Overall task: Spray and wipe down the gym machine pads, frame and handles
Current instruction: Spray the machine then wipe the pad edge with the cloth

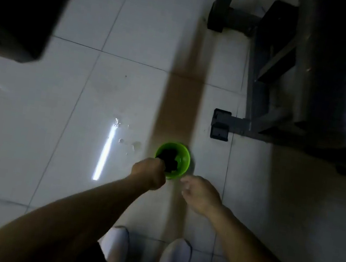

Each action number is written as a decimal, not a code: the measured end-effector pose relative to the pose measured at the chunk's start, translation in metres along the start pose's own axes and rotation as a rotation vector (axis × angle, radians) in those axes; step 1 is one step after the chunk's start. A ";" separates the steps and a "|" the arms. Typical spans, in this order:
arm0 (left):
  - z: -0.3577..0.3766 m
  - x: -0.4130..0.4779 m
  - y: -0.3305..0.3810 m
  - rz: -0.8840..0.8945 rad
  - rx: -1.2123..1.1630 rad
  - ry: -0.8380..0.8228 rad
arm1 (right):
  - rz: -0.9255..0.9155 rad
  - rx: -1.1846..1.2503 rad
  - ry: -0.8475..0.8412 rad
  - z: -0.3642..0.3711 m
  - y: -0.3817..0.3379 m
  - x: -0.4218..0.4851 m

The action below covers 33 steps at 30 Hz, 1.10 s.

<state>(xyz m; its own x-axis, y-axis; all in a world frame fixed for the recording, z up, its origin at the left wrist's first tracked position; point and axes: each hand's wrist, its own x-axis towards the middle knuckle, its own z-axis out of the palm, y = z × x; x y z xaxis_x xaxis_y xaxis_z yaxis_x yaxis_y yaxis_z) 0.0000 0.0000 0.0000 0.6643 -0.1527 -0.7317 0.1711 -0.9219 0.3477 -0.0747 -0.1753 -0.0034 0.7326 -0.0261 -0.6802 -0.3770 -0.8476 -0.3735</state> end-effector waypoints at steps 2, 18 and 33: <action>0.021 0.035 0.008 -0.025 -0.128 0.043 | -0.030 -0.152 -0.101 0.002 0.009 0.039; 0.059 0.134 -0.007 0.346 0.455 0.162 | -0.043 -0.599 0.013 0.058 0.044 0.149; 0.041 0.097 -0.006 0.021 -1.149 -0.049 | 0.296 1.533 -0.074 0.034 0.011 0.119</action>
<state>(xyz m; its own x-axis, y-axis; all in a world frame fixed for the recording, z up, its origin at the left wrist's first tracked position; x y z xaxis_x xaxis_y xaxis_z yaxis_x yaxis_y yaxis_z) 0.0341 -0.0237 -0.0972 0.6505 -0.2008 -0.7324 0.7392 -0.0537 0.6713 -0.0109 -0.1701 -0.1097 0.5193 -0.0235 -0.8543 -0.7272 0.5129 -0.4561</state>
